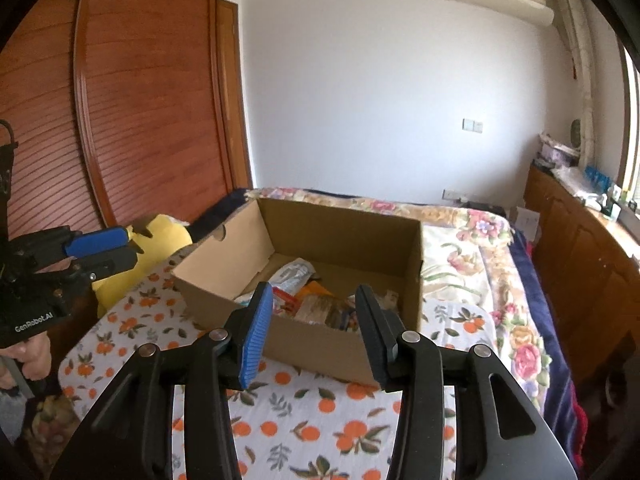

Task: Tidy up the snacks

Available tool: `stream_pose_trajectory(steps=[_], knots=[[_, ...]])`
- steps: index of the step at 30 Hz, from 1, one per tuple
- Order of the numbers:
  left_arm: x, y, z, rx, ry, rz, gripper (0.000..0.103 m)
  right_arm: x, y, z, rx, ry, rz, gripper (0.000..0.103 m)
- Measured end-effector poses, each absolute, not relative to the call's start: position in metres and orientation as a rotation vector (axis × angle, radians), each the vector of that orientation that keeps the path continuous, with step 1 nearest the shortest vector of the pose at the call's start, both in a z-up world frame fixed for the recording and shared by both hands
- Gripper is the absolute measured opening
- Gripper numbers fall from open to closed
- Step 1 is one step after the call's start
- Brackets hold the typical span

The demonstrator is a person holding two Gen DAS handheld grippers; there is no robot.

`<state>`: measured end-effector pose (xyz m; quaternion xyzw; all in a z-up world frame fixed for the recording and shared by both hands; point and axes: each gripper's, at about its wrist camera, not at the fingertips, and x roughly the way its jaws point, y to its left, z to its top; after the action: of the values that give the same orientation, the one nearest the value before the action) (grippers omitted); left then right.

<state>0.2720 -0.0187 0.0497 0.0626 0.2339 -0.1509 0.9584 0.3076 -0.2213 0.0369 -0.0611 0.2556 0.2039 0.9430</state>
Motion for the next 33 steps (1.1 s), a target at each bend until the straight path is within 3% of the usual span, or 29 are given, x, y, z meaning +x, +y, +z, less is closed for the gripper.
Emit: stream_pose_trajectory(steps=[17, 25, 30, 33], knots=[[0.191, -0.025, 0.081, 0.117, 0.429, -0.289, 0.048, 0.211, -0.250, 0.062, -0.116, 0.480, 0.328, 0.062], [0.154, -0.025, 0.088, 0.137, 0.430, -0.256, 0.052, 0.170, -0.257, 0.078, -0.091, 0.438, 0.319, 0.085], [0.134, -0.017, 0.083, 0.102, 0.437, -0.229, 0.055, 0.151, -0.261, 0.082, -0.071, 0.426, 0.335, 0.089], [0.124, -0.012, 0.080, 0.089, 0.429, -0.204, 0.063, 0.139, -0.261, 0.084, -0.081, 0.415, 0.336, 0.091]])
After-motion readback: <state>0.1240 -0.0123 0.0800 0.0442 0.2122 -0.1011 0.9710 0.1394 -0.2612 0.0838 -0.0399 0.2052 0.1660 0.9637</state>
